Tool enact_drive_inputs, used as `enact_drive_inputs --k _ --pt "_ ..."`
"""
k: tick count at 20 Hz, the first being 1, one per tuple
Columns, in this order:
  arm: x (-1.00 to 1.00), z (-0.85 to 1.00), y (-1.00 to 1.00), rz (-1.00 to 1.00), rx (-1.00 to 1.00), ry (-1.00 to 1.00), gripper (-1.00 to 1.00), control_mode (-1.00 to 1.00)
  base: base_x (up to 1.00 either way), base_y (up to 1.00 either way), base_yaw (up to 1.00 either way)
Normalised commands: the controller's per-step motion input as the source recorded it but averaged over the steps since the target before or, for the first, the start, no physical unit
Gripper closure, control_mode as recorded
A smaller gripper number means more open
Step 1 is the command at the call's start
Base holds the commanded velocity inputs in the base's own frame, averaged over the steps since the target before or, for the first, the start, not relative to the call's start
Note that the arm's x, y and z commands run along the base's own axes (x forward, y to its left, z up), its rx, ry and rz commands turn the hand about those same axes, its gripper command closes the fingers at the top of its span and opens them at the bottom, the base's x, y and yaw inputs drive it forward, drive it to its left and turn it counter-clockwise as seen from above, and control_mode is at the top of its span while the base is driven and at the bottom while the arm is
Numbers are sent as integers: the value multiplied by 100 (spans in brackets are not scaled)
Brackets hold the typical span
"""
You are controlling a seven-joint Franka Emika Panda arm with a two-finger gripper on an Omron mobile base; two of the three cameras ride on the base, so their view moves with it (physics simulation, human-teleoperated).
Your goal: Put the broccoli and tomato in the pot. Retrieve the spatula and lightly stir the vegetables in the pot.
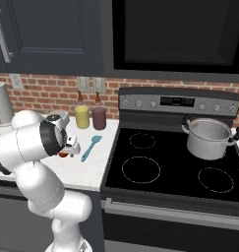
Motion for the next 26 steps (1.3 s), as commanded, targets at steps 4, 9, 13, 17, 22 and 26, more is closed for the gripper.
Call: enact_drive_inputs --k 4,9,13,17,22,26 --pt "10 -26 0 0 0 0 -100 -100 0 0 0" --pt "-2 -7 0 0 0 -1 100 -100 0 0 0" --pt "-22 9 -9 0 0 -8 100 -100 0 0 0" --pt "-51 71 -36 0 2 -19 100 -100 0 0 0" --pt "-62 100 -57 0 14 -16 100 -100 0 0 0" --pt "-53 100 -49 -2 16 -3 100 -100 0 0 0"
